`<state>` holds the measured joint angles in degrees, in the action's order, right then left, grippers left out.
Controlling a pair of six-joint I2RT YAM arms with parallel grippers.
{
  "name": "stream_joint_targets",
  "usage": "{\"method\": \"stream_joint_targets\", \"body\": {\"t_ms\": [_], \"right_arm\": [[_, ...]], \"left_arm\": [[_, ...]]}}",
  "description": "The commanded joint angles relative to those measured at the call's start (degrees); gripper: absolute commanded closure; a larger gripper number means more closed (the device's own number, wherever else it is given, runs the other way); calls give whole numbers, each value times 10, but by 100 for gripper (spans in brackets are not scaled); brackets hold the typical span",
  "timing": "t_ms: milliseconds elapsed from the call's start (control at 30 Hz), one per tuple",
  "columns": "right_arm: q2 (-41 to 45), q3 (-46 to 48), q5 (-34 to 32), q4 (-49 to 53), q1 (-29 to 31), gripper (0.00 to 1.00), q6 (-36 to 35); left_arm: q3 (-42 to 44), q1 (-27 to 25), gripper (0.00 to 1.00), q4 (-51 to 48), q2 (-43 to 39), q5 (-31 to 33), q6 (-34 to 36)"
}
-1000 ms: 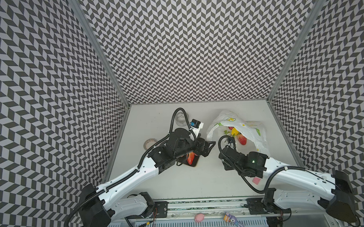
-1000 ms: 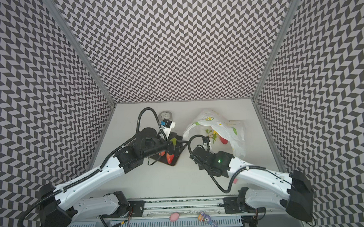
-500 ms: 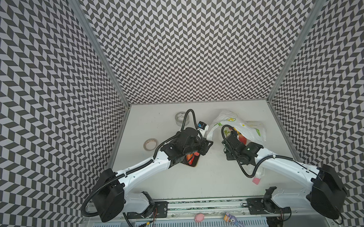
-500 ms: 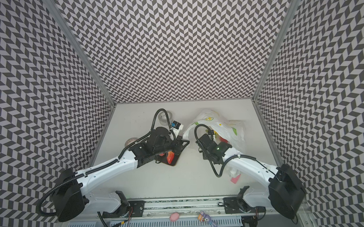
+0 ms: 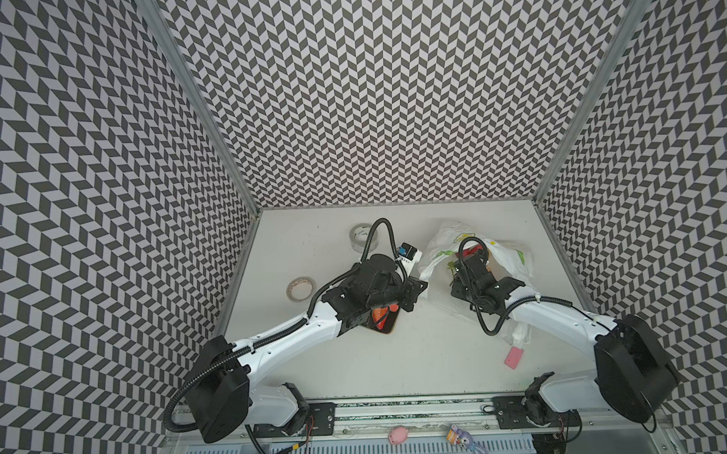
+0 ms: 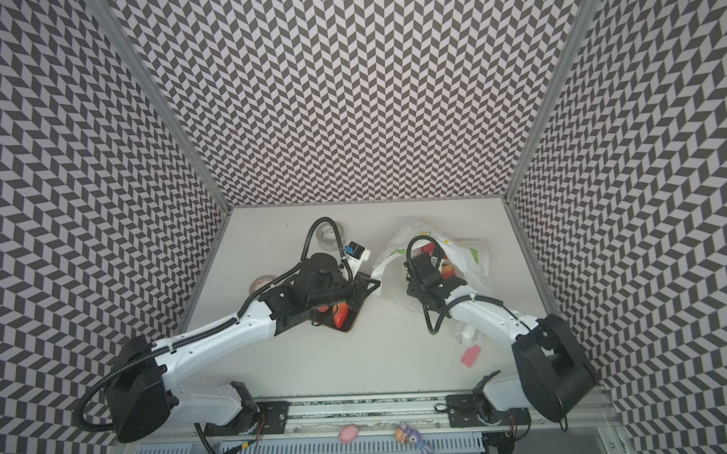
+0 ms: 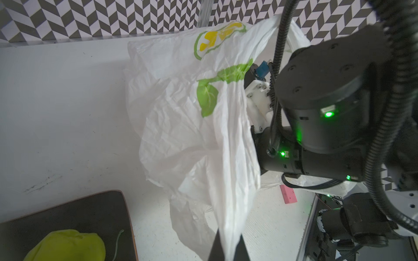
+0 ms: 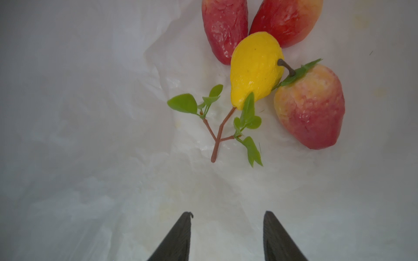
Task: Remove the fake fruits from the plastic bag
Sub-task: 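Lower the open right gripper toward the yellow pear inside the bag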
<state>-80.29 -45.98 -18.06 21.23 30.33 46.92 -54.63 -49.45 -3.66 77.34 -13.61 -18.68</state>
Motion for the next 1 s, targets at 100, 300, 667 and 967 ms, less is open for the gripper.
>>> {"method": "stream_joint_targets", "body": {"t_ms": [100, 300, 667, 967], "right_arm": [[-41, 12, 9, -109, -24, 45, 51], [-108, -6, 9, -130, -38, 43, 51], [-190, -32, -5, -160, -45, 45, 36], [-212, -66, -12, -145, -45, 47, 36]], "left_arm": [[-14, -10, 100, 25, 3, -26, 4], [-17, -17, 100, 31, 5, -37, 6], [-19, -21, 100, 28, 6, -38, 10], [-19, -21, 100, 26, 7, -42, 12]]}}
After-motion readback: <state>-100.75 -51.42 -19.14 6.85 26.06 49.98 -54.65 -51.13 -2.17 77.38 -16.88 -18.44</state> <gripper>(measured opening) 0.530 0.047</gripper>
